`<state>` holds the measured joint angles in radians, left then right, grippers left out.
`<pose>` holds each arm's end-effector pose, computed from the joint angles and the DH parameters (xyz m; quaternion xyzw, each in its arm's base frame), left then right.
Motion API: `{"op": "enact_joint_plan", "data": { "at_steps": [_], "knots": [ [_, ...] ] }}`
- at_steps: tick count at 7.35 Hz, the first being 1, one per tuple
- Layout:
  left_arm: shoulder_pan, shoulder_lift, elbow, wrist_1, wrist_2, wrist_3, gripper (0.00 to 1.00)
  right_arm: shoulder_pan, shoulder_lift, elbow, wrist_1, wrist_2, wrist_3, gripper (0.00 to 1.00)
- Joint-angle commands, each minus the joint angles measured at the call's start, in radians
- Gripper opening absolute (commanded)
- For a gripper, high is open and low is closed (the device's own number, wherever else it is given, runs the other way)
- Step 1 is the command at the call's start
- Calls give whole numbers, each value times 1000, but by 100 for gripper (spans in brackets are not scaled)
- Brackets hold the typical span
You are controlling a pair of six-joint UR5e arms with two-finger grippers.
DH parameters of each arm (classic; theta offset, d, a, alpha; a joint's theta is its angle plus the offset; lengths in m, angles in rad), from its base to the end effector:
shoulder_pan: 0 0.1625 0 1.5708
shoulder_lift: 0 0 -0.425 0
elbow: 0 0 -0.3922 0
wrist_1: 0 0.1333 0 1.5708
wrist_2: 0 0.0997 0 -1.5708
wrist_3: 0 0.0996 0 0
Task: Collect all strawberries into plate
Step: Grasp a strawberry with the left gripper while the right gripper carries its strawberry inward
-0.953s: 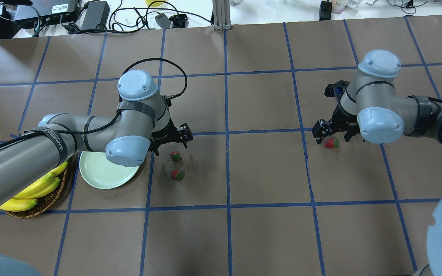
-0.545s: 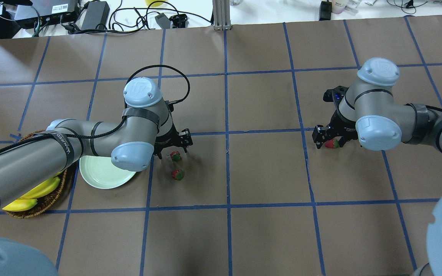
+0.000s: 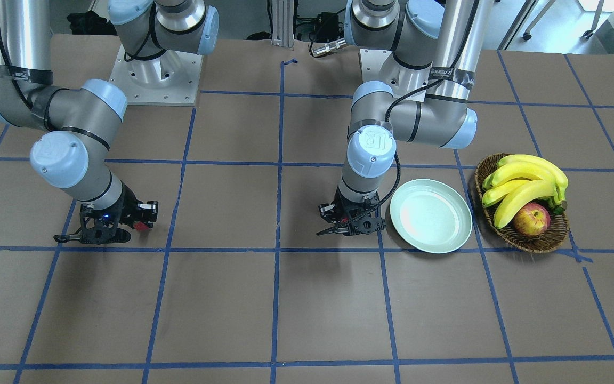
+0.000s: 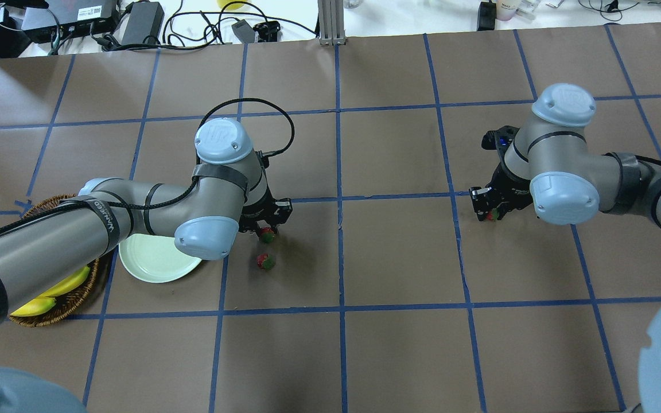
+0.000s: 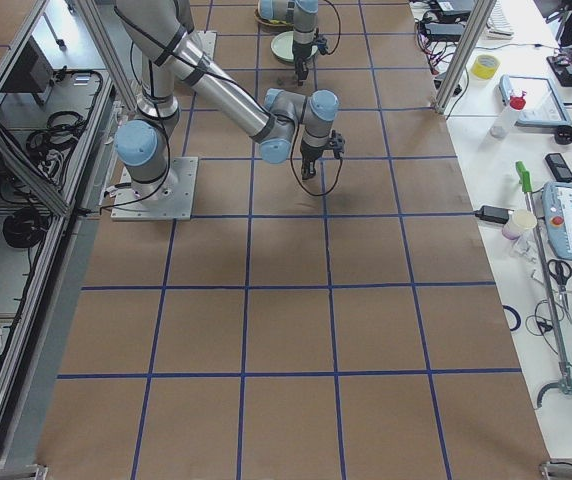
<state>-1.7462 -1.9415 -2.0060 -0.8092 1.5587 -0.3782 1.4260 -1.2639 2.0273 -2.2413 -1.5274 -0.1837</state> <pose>-0.2233 -0.4893 0.1718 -0.1013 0.9946 0.0230 0.0002 0.0638 -0.5164 0.1882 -0.0184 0.9985 0.0423 0.0290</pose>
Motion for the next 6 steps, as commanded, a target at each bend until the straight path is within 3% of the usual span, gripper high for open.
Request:
{"op": "enact_joint_plan", "data": {
  "at_steps": [1,2,3,5,6],
  "knots": [
    [-7,15,1,-7,-3,11,0,159,-25,-59,37,7,231,0],
    [-6,25,6,-10,-2,15,0,215,-20,-68,35,65,353,0],
    [7,45,41,-48,3,78,0,273,-2,-70,28,184,501,0],
    [145,93,159,-279,1,241,0,385,50,-102,6,250,662,0],
    [202,107,177,-306,1,321,0,433,90,-137,2,297,735,0]
  ]
}}
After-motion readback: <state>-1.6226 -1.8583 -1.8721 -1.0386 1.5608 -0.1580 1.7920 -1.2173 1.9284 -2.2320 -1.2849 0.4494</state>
